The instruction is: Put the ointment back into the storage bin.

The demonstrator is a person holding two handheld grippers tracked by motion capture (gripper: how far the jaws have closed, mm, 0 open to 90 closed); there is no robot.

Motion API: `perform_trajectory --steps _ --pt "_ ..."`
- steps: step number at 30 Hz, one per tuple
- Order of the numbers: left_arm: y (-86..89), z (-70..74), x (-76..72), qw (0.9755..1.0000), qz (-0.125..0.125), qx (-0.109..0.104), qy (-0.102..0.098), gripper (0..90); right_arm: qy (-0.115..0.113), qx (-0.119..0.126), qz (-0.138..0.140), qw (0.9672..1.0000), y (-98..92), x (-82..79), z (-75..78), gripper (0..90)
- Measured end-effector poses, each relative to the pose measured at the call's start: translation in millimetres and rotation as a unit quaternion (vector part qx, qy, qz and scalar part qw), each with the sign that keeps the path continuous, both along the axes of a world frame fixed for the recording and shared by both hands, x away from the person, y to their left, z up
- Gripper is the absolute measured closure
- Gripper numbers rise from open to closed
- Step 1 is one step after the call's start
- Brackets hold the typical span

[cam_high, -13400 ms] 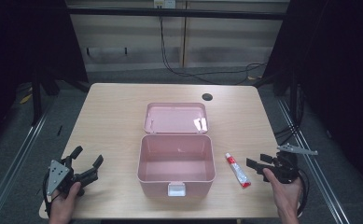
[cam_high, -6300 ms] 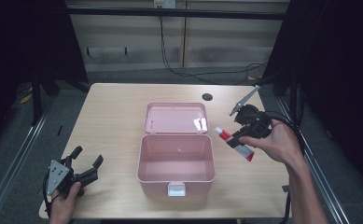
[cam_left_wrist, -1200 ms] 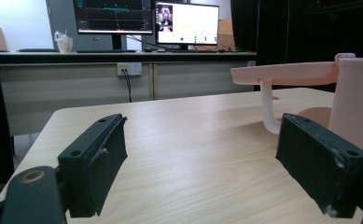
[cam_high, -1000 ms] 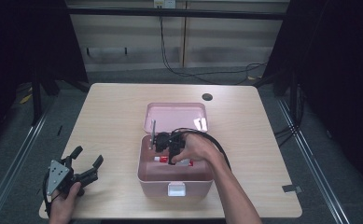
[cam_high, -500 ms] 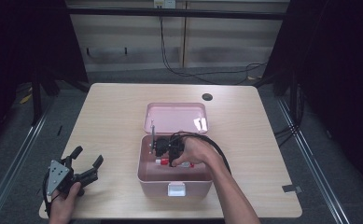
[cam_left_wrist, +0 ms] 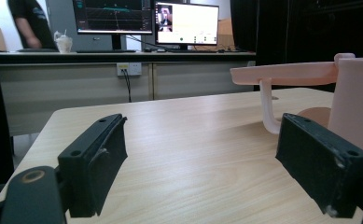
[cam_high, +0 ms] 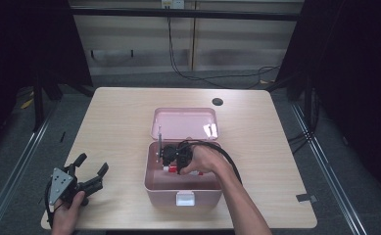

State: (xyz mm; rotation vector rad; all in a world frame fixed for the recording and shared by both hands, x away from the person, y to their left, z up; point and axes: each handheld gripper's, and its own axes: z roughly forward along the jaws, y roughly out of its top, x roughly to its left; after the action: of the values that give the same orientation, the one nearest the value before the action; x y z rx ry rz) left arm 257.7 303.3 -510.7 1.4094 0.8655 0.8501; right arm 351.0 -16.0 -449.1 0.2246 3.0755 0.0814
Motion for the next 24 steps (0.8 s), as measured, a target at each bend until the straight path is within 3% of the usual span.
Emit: perform_trajectory --steps 9,24 --pt "-0.1 0.0 0.0 1.0000 0.000 -0.001 0.000 15.8 -0.008 -0.005 -0.002 1.0000 -1.2 0.7 -0.4 70.6" --pt "-0.1 0.0 0.1 1.0000 -0.001 0.000 0.000 15.8 -0.009 0.013 -0.004 0.9999 -4.3 -1.9 10.8 70.2"
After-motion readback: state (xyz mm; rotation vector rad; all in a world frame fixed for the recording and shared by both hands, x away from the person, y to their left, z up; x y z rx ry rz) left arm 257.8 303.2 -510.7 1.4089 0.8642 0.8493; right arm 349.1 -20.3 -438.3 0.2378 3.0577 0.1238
